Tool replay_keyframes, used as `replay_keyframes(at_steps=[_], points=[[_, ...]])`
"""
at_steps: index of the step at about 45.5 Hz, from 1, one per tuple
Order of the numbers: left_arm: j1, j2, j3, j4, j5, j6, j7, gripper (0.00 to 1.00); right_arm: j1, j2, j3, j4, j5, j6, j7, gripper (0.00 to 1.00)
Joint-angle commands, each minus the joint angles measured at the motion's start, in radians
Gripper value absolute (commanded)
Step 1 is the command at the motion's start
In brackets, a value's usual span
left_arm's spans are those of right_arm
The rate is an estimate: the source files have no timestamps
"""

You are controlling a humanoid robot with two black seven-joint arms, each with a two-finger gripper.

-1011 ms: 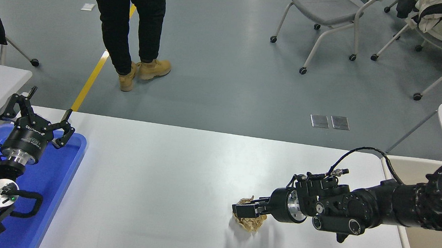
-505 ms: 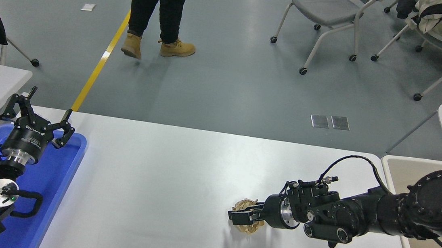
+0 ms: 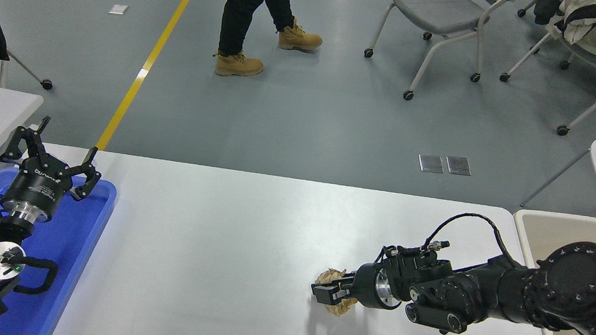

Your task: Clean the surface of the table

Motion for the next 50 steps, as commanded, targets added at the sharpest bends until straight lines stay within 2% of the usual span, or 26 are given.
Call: replay_keyframes(at_steps=[1, 21, 50], points=[[0.000, 0.000, 0.000, 0.000, 0.000, 0.000, 0.000, 1.00, 0.021, 0.001, 0.010, 0.003, 0.004, 0.068, -0.025, 0.00], [0.000, 0.000, 0.000, 0.000, 0.000, 0.000, 0.000, 1.00, 0.125, -0.088, 0.044, 0.100, 0.049, 0.082, -0.028, 0.00], [0.000, 0.000, 0.000, 0.000, 0.000, 0.000, 0.000, 1.00, 0.365, -0.613, 0.172, 0.341, 0.047, 0.245, -0.027, 0.00]])
